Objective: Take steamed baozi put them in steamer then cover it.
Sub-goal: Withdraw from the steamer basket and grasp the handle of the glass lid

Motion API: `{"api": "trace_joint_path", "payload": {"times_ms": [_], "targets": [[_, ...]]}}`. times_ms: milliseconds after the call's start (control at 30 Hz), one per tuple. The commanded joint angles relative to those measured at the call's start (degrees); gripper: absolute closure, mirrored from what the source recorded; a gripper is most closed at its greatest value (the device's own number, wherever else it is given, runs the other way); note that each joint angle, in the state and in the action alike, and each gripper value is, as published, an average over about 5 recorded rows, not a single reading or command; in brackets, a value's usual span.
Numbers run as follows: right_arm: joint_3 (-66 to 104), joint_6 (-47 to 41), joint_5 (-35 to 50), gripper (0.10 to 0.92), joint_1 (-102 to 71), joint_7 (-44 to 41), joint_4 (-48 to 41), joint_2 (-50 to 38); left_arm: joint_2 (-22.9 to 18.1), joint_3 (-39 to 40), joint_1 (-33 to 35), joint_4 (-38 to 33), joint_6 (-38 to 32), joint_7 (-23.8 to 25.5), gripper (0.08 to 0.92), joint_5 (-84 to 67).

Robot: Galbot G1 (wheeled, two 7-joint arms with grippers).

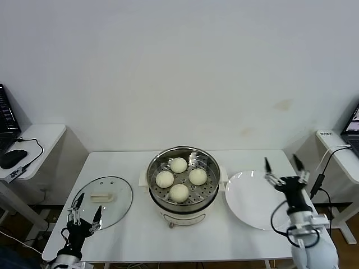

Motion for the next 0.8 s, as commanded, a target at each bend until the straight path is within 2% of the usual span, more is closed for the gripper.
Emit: {"api": "trace_joint_path", "payload": {"times_ms": [33, 433, 800], "targets": [[7.3, 2.4, -1.7, 0.203, -9.6, 1.8, 4.3, 6.7, 4.0, 0.6, -8.3, 15.6, -3.2, -2.2, 0.177, 21.9], [7.8, 3.3, -3.8, 0.203, -15.2, 1.9, 7.3, 9.0, 7.2, 7.3, -25.0, 30.0, -3.6, -3.5, 0.177, 18.8], [8.4, 3.6, -4.0, 0.203, -16.5, 2.0, 8.5, 9.9, 8.2, 10.1, -29.7, 37.2, -3.7, -3.2, 0.177, 17.0]]}}
